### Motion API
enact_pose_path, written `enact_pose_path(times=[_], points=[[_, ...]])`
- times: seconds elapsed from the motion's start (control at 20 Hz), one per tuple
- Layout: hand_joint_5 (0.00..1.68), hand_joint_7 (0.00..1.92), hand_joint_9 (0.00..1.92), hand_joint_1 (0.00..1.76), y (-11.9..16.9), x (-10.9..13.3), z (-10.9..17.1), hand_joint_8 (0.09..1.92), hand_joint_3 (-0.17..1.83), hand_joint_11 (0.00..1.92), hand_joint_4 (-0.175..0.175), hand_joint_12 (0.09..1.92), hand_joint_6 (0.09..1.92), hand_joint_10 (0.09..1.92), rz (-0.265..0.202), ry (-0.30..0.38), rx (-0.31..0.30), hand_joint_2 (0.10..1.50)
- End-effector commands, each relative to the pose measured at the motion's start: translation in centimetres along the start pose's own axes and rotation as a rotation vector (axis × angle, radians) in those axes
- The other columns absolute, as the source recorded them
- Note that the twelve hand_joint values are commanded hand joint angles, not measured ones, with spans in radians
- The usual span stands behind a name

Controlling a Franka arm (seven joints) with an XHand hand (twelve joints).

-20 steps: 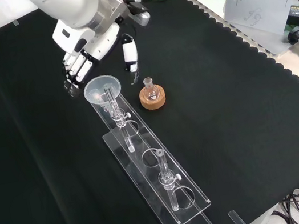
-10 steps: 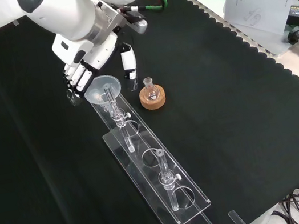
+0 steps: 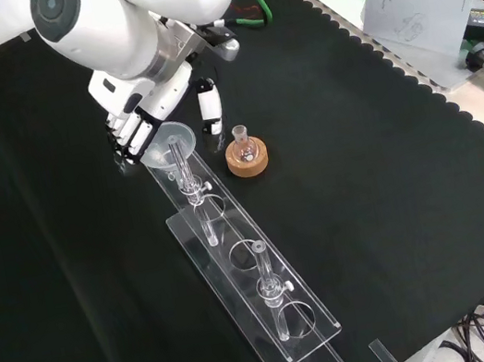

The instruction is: Pick up the funnel from the transparent funnel stand.

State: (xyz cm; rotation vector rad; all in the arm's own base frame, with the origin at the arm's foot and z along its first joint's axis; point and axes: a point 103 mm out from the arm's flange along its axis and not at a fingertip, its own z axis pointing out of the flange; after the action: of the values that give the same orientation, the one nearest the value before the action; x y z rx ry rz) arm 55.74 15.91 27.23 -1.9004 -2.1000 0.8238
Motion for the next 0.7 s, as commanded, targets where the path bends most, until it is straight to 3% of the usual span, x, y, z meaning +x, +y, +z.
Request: enact_pose_path(times=[0.05,0.3,0.7], points=[[0.21,0.04,0.25,0.61,0.2,0.0,0.4,0.71,0.2,0.24,-0.013,1.52,0.09,0.81,0.006,-0.015,0.003,0.76],[0.28,0.13,0.42,0.62,0.1,-0.1,0.3,0.73,0.25,0.27,-0.026,1.51,0.09,0.72,0.025,-0.03,-0.018,0.76],[0.41,0.36,0.77,0.64,-1.2,-0.6,-1.1,0.75,0.36,0.37,-0.047,1.39,0.09,0.65,0.069,-0.072,-0.129,0.78]])
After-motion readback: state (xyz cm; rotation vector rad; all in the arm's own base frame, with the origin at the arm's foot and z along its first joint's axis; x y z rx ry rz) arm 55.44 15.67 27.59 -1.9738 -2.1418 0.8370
